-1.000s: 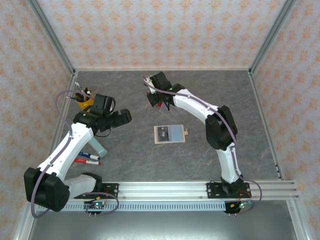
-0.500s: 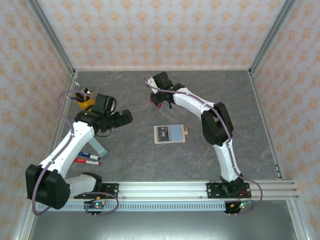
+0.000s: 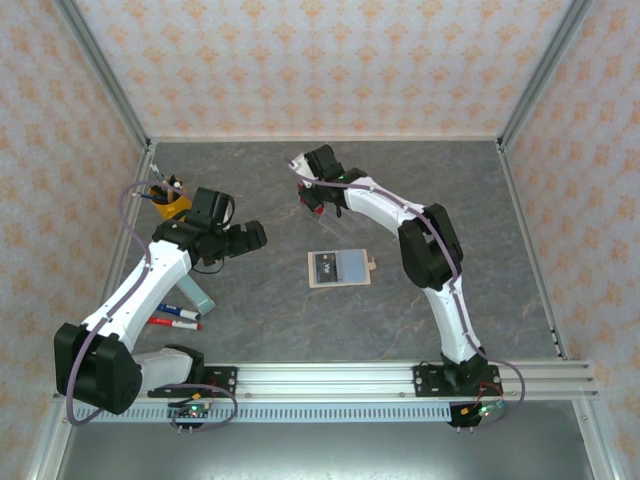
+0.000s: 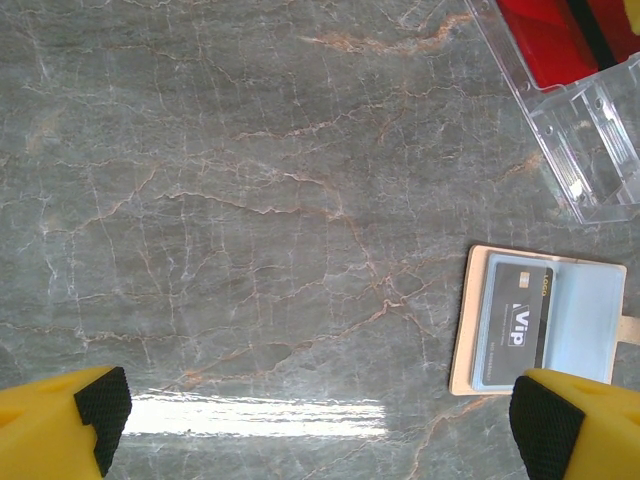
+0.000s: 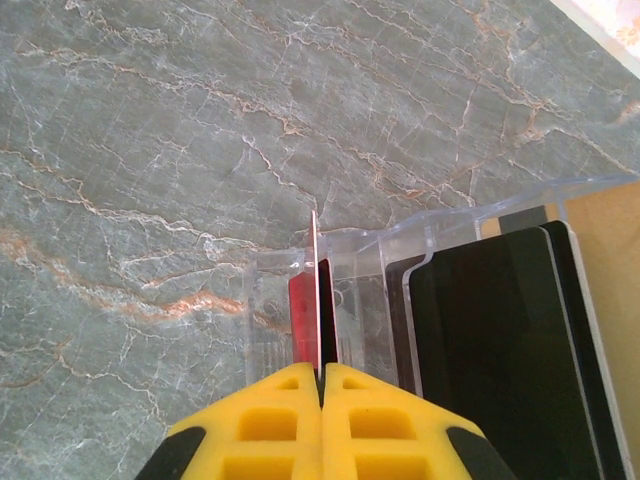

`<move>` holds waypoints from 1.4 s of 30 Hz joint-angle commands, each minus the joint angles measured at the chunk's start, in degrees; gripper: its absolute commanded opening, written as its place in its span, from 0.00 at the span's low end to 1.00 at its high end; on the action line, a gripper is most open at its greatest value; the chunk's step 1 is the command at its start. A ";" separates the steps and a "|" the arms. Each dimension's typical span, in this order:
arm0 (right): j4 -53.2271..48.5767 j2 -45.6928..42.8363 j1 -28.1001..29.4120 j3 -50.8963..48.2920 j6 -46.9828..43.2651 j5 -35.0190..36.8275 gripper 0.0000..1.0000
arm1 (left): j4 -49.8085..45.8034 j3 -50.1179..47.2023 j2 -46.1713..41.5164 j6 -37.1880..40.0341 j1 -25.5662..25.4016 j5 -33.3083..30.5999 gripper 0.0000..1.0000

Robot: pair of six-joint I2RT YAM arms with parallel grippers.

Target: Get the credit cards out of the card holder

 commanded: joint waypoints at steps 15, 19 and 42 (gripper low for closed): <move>0.85 -6.44 -0.22 -2.63 4.53 3.66 0.21 | 0.86 -0.87 0.23 0.68 -0.06 0.55 1.00; 0.97 -13.16 -0.24 -7.74 14.10 3.33 0.34 | 0.78 -0.94 0.27 0.63 -0.11 0.67 1.00; 26.38 -34.80 0.13 -58.24 66.95 -18.23 0.55 | 10.88 -3.64 6.08 -4.18 -3.59 11.14 0.95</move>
